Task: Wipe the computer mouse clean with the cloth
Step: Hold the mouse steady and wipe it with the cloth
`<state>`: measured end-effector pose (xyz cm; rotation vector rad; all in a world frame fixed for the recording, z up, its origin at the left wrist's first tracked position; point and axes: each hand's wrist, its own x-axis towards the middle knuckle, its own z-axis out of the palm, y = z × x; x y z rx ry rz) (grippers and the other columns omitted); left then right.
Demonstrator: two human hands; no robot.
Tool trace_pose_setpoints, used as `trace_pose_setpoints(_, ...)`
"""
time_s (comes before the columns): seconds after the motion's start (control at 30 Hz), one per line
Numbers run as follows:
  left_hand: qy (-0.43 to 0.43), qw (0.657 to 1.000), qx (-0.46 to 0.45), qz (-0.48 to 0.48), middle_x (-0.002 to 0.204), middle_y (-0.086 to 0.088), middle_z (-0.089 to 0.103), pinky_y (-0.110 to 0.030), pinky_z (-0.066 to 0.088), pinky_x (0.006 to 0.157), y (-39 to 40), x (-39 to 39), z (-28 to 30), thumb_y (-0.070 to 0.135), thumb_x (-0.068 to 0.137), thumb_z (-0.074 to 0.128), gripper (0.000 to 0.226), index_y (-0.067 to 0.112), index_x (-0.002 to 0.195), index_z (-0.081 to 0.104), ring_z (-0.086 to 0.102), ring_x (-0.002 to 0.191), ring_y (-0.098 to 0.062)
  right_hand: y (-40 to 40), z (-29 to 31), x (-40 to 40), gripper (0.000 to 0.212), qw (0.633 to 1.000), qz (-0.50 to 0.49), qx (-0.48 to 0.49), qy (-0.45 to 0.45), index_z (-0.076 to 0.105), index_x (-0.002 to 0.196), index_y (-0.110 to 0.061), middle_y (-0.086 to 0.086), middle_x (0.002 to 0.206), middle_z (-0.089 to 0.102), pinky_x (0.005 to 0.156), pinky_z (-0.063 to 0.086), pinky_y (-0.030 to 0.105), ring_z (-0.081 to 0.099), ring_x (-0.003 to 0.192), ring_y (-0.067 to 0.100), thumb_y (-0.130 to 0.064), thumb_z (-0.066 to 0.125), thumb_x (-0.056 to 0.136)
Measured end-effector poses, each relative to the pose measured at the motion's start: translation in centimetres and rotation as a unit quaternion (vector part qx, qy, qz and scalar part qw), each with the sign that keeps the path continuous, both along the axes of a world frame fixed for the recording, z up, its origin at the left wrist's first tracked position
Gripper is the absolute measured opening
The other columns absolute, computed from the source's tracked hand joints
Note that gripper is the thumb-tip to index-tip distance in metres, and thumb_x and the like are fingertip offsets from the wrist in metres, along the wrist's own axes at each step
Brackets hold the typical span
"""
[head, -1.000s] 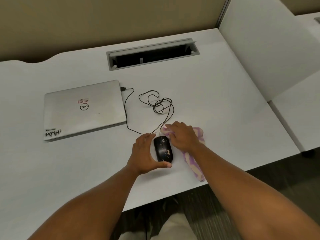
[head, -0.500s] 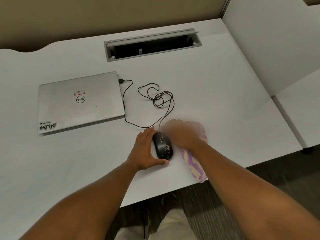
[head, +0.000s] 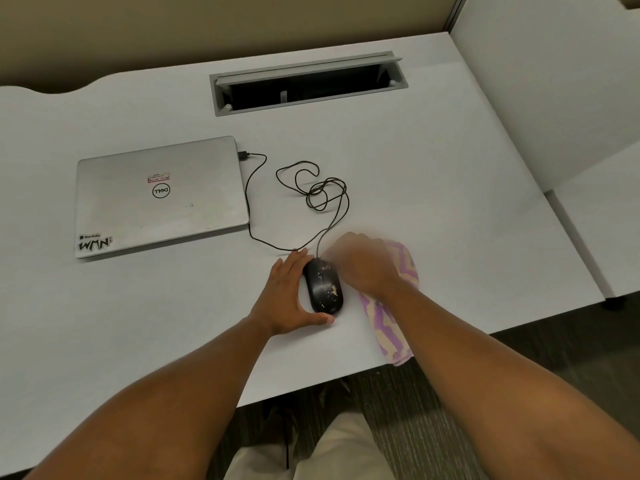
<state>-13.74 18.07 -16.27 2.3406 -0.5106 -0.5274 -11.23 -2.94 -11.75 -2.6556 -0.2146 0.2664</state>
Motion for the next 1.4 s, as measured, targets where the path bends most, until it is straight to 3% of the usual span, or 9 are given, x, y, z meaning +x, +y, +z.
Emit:
trace_pose_setpoints(0.23,-0.044,0.997,0.053,-0.025,0.168,0.006,0.006,-0.044,-0.011,0.124,0.08,-0.04,-0.39,0.092,0.061,0.059,0.131,0.023,0.160,0.011,-0.008,0.154,-0.006,-0.71,-0.11,-0.72,0.027,0.999,0.002,0.036,-0.008,0.074,0.107,-0.023,-0.004,0.108,0.066,0.087,0.044,0.042,0.060,0.100,0.019,-0.014,0.059,0.086)
trace_pose_setpoints(0.43,-0.047,0.991,0.123,-0.018,0.169,0.008,-0.003,-0.060,-0.018,0.118,-0.51,-0.37,-0.09,0.102,0.056,0.045,0.134,0.030,0.161,0.004,-0.018,0.154,-0.020,-0.57,-0.10,-0.68,0.028,0.998,-0.015,0.051,-0.016,0.074,0.108,-0.022,-0.004,0.108,0.066,0.086,0.045,0.044,0.060,0.100,0.020,-0.013,0.058,0.086)
trace_pose_setpoints(0.67,-0.036,0.985,0.165,-0.023,0.169,0.005,-0.007,-0.063,-0.018,0.116,-0.68,-0.33,0.09,0.103,0.055,0.043,0.134,0.033,0.160,-0.002,-0.023,0.152,-0.022,-0.77,-0.07,-0.76,0.026,0.999,-0.003,0.038,-0.011,0.074,0.103,-0.021,-0.003,0.105,0.065,0.087,0.045,0.045,0.060,0.098,0.021,-0.013,0.060,0.083)
trace_pose_setpoints(1.17,-0.030,0.986,0.163,-0.020,0.169,0.005,-0.006,-0.064,-0.017,0.116,-0.64,-0.26,0.30,0.103,0.053,0.042,0.135,0.033,0.160,-0.002,-0.020,0.153,-0.022,-0.98,0.28,-0.97,0.026,0.999,0.010,0.039,-0.028,0.074,0.103,-0.017,0.001,0.102,0.065,0.082,0.046,0.044,0.061,0.096,0.024,-0.011,0.064,0.080)
trace_pose_setpoints(1.4,-0.027,0.987,0.161,-0.017,0.169,0.006,-0.005,-0.063,-0.017,0.117,-0.64,-0.16,0.52,0.101,0.056,0.047,0.134,0.033,0.161,-0.001,-0.019,0.153,-0.021,-0.29,0.26,-0.46,0.029,0.999,-0.013,0.025,-0.016,0.072,0.111,-0.021,-0.003,0.109,0.063,0.086,0.042,0.039,0.057,0.101,0.019,-0.014,0.058,0.086)
